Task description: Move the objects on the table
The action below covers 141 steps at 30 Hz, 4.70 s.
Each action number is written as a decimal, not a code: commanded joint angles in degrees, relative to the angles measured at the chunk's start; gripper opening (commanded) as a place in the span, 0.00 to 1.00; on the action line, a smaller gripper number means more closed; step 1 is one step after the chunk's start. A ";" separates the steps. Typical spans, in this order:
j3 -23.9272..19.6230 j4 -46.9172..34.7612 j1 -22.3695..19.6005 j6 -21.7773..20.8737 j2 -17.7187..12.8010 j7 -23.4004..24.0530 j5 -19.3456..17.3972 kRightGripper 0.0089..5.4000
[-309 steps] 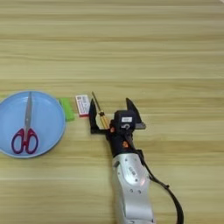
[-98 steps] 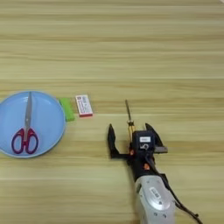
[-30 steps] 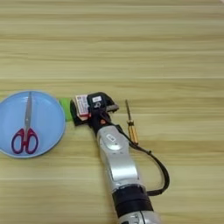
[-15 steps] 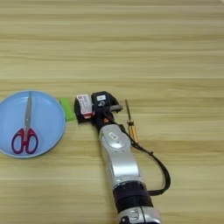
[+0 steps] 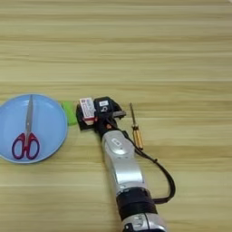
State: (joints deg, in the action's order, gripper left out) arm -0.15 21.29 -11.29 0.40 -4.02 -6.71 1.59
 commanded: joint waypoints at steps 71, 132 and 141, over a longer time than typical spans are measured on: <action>-1.31 -24.63 15.81 5.40 -0.84 0.39 -1.49 0.39; 1.03 -28.11 16.89 0.59 -0.33 -0.61 -1.74 1.00; 3.61 -27.11 15.68 -0.19 -0.17 -0.30 0.80 1.00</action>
State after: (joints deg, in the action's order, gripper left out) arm 2.94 -3.74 7.37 2.48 -4.03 -7.41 1.63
